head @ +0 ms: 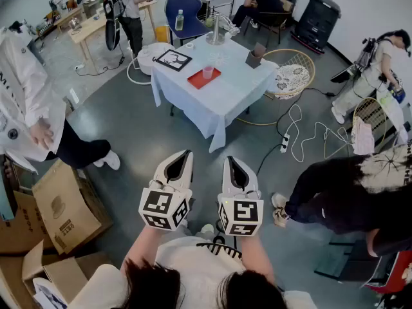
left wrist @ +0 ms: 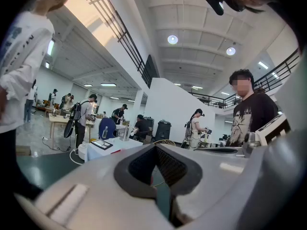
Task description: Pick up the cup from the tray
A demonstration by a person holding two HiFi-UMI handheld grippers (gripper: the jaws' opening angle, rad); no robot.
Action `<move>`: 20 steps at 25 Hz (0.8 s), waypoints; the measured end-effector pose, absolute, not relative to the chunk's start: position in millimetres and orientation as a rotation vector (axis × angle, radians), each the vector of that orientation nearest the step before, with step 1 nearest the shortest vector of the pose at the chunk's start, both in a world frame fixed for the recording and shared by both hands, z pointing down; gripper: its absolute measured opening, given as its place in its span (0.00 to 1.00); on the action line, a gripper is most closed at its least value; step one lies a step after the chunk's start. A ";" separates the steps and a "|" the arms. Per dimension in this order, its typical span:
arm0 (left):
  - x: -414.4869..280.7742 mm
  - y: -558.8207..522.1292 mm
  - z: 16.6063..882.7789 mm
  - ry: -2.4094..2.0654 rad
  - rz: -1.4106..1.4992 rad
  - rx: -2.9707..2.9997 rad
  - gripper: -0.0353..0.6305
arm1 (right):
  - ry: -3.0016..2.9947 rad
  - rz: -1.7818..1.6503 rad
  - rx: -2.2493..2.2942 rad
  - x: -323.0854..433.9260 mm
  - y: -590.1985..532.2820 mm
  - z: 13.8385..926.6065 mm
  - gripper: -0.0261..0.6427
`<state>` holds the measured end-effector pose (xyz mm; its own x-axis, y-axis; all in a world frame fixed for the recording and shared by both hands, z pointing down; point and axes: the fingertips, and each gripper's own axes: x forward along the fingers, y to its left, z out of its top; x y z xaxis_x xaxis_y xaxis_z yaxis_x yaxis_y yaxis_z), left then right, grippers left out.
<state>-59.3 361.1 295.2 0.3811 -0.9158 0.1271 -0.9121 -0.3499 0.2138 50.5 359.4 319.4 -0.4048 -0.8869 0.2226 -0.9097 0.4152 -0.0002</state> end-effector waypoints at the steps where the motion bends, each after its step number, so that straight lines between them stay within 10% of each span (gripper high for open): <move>1: -58.3 359.0 295.3 -1.627 -0.023 2.391 0.05 | -2.487 0.181 1.587 49.8 356.2 319.0 0.08; 20: -51.7 347.7 299.7 -1.679 -0.036 2.350 0.05 | -2.523 0.216 1.559 54.5 337.3 320.9 0.08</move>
<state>-51.7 347.7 299.7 0.3346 -0.9340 0.1254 -0.9277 -0.3031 0.2180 54.5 337.3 320.9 -0.4400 -0.8713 0.2172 -0.8956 0.4435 -0.0350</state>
